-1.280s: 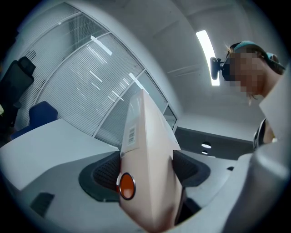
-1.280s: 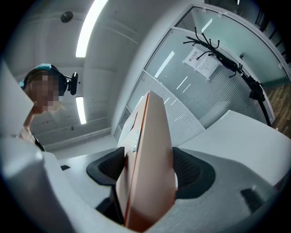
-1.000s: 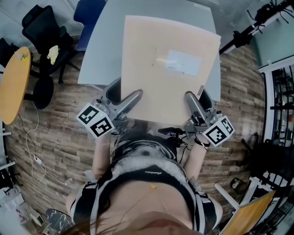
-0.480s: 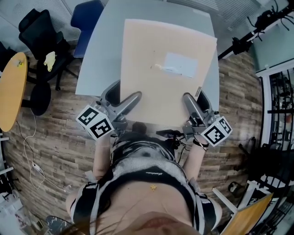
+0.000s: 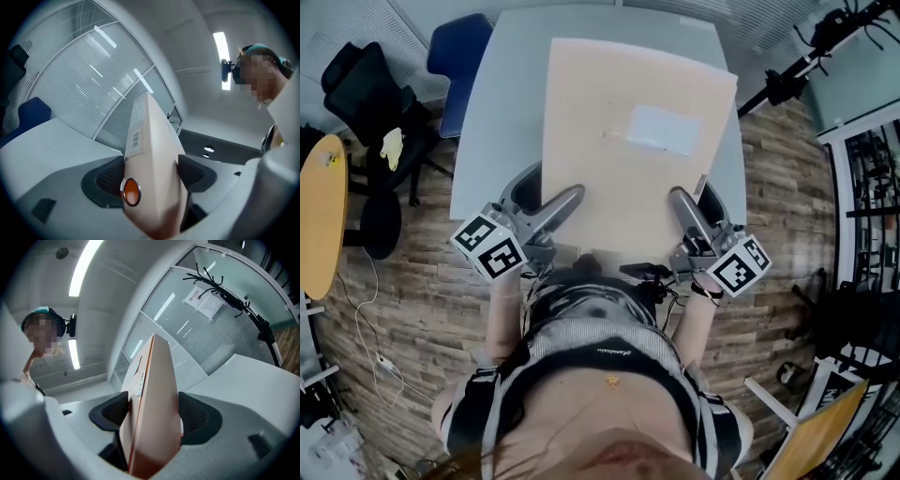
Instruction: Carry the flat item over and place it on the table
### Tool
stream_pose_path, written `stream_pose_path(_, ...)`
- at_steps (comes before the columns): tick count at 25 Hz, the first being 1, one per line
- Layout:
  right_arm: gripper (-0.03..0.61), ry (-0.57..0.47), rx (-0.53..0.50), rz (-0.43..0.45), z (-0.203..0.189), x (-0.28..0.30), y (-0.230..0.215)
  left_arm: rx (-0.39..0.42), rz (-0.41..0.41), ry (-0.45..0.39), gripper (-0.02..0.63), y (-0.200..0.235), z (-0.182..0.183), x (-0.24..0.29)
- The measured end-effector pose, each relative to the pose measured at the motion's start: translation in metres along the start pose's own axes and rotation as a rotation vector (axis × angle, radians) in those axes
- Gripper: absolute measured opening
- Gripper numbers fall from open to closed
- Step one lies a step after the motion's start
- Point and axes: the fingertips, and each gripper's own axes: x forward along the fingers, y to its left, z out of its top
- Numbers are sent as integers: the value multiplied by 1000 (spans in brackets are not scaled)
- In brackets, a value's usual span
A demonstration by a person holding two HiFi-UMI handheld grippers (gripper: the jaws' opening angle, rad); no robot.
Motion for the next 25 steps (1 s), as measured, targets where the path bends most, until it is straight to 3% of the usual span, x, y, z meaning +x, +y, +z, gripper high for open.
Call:
stream_pose_path(13,314,-38,4,-56,5,7,-17,1,-53,38,356,16,5,26)
stream_pose_path(25,314,0,1,-15,15,29,-26,-9,-7,20,356,27,12,34)
